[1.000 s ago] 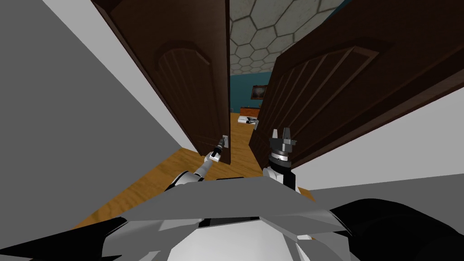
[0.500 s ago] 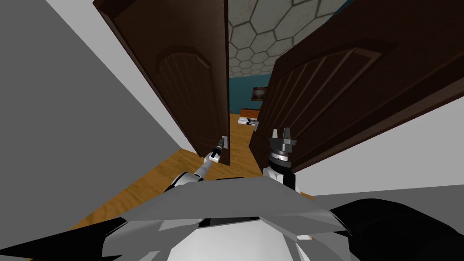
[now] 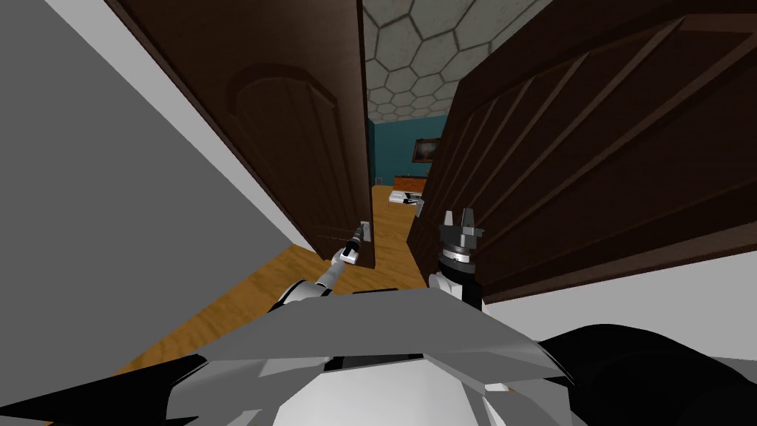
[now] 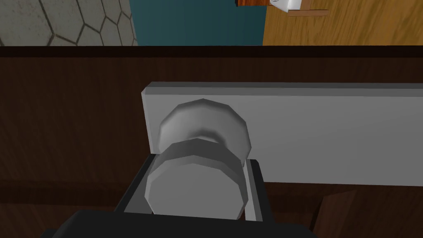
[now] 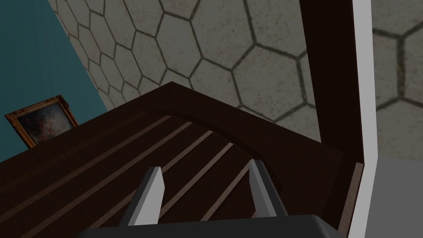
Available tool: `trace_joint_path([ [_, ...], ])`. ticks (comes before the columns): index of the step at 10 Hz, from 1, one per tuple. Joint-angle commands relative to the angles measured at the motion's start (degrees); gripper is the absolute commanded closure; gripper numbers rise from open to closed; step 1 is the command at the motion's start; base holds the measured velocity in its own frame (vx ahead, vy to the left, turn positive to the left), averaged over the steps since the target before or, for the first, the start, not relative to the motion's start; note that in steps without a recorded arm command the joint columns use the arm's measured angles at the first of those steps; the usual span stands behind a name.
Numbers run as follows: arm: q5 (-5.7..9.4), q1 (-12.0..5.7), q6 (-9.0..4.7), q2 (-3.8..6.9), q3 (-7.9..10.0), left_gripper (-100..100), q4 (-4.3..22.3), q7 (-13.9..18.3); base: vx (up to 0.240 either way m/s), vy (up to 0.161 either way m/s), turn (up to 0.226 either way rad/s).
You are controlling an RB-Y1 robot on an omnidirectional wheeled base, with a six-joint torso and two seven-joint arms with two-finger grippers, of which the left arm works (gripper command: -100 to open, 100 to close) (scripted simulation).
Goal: Push the door open
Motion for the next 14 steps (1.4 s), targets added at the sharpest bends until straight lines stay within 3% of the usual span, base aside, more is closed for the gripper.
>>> trace_joint_path([
  [1, 0.42, -0.28, -0.25, 1.06, 1.70, 100, -0.14, -0.73, 0.155, -0.134, 0.057],
  [4, 0.90, -0.33, -0.16, 1.14, 3.91, 100, 0.09, -2.32, 0.163, -0.127, 0.130],
  [5, 0.79, -0.11, 0.30, 1.15, 3.09, -100, -0.14, -1.81, -0.040, -0.062, 0.069],
  [9, 0.86, 0.03, 0.42, 0.92, 2.91, -100, -0.25, -1.62, -0.185, 0.013, 0.008],
  [12, 0.96, 0.21, 0.56, -0.22, 2.69, -100, -0.38, -1.39, -0.233, -0.006, 0.022],
  [14, 1.00, 0.00, 0.12, 0.40, 3.02, -100, 0.19, -1.65, -0.013, -0.033, -0.014],
])
